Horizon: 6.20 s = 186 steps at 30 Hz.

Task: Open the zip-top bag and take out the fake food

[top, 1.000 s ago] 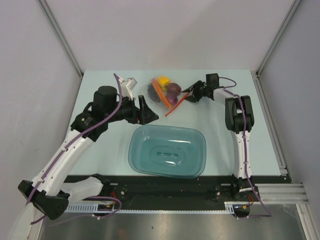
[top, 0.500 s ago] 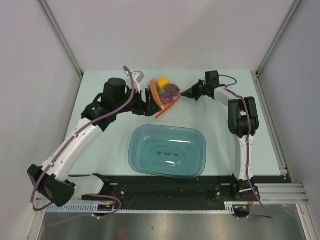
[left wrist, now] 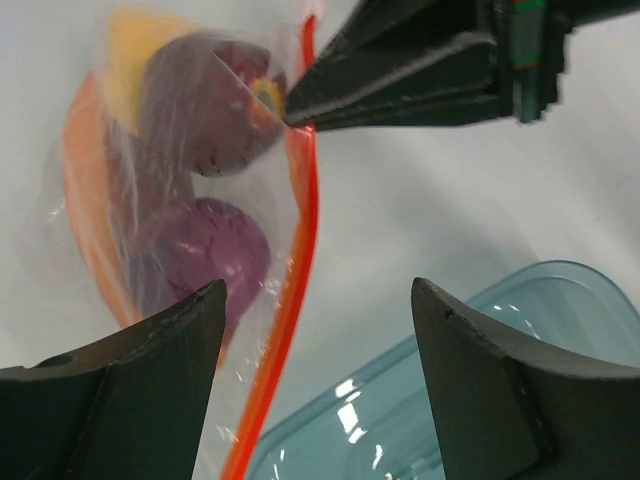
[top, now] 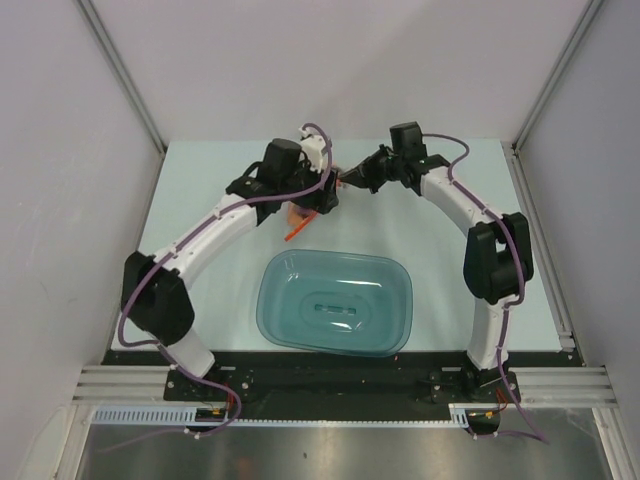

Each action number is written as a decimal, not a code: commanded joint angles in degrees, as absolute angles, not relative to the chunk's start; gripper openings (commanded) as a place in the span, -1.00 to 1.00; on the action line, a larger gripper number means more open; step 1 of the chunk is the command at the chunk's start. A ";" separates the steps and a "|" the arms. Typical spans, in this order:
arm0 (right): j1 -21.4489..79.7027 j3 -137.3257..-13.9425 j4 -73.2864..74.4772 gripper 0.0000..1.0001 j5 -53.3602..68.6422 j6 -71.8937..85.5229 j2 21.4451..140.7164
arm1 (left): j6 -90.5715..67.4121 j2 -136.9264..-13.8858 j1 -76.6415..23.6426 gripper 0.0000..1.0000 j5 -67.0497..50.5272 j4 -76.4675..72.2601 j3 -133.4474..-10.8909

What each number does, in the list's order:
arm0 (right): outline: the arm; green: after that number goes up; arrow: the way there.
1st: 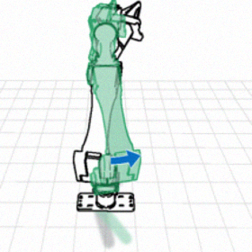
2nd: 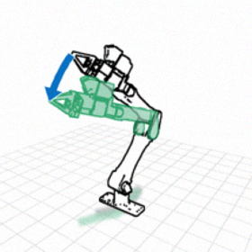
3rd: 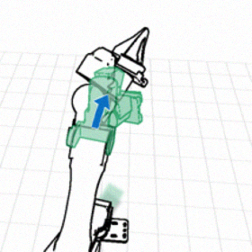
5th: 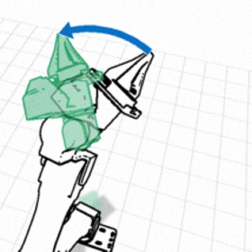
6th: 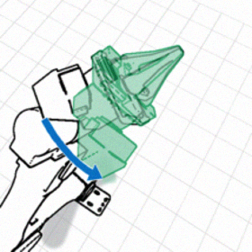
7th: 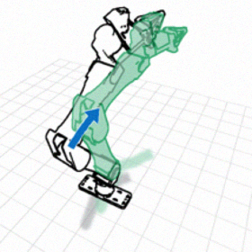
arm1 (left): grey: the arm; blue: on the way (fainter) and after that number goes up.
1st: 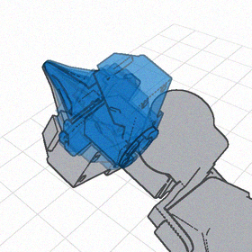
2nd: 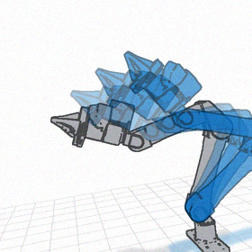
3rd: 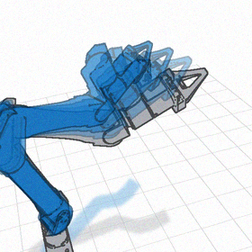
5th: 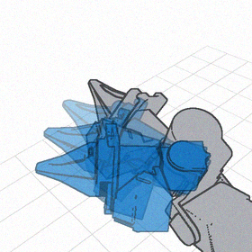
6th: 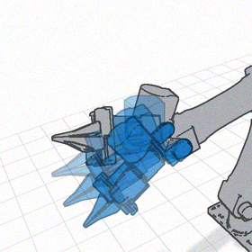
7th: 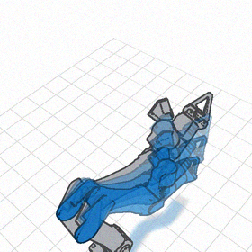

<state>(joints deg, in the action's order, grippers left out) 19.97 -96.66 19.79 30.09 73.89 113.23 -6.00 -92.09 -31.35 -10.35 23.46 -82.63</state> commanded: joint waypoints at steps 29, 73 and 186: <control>19.17 -92.55 23.97 -0.25 27.33 59.39 98.80 | -4.31 -105.21 -28.13 -1.00 -13.97 33.22 -101.60; 18.63 -82.88 -2.80 0.04 49.93 -2.82 103.36 | -4.04 -103.10 -23.03 -1.00 -37.79 34.02 -102.30; 17.85 -87.01 -17.40 -1.00 28.91 29.88 106.09 | -12.04 -107.14 -21.53 -1.00 -35.51 23.55 -99.49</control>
<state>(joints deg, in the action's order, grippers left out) 20.14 -86.08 -7.99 36.16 25.56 109.51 -13.02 -110.19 -22.09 -36.01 18.52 -100.92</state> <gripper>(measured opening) 0.008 0.025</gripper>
